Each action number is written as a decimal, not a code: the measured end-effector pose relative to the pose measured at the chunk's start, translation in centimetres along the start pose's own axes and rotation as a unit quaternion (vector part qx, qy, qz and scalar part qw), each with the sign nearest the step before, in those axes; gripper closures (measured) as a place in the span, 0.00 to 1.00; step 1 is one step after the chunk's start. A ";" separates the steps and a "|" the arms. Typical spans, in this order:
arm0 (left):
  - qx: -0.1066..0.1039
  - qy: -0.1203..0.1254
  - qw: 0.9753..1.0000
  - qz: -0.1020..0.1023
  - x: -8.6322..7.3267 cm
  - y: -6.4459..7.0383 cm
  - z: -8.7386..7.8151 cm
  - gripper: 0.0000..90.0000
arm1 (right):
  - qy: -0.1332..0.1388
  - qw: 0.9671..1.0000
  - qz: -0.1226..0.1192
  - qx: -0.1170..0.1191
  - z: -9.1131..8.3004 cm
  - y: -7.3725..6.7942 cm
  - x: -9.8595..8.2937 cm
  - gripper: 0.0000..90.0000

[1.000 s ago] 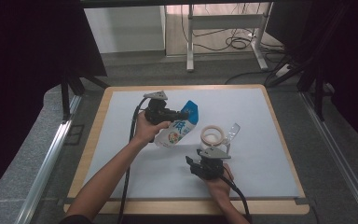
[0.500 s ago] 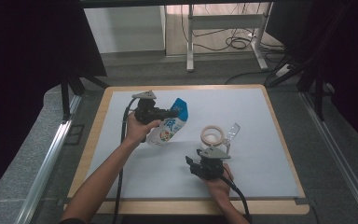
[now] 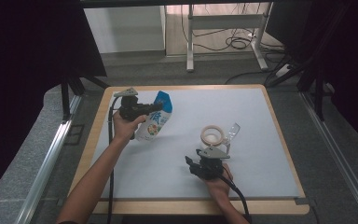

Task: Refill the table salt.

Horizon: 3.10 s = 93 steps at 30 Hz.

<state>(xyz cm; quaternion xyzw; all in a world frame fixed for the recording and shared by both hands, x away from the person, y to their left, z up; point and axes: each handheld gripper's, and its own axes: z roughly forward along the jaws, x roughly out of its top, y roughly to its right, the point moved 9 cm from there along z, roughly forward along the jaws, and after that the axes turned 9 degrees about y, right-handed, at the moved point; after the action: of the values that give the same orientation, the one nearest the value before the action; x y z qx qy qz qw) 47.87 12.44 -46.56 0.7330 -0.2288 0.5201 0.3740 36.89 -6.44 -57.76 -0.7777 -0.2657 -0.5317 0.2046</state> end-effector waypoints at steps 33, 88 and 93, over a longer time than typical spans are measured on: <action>0.064 0.013 0.998 0.003 -2.7 -3.0 -3.7 1.00 | 0.000 1.000 -0.002 0.000 0.1 0.0 0.0 0.51; 0.089 0.031 0.996 0.000 -4.7 -3.6 -9.2 0.94 | 0.000 1.000 -0.002 0.001 0.2 -0.2 0.1 0.50; 0.088 0.031 0.996 0.000 -4.7 -3.6 -9.2 0.90 | 0.000 1.000 -0.003 0.001 0.2 -0.2 0.1 0.50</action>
<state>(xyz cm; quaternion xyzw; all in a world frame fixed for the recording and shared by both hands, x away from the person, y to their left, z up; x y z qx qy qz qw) 43.42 21.65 -50.45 0.7468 -0.1702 0.5606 0.3148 36.92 -6.15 -57.73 -0.7767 -0.2682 -0.5320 0.2043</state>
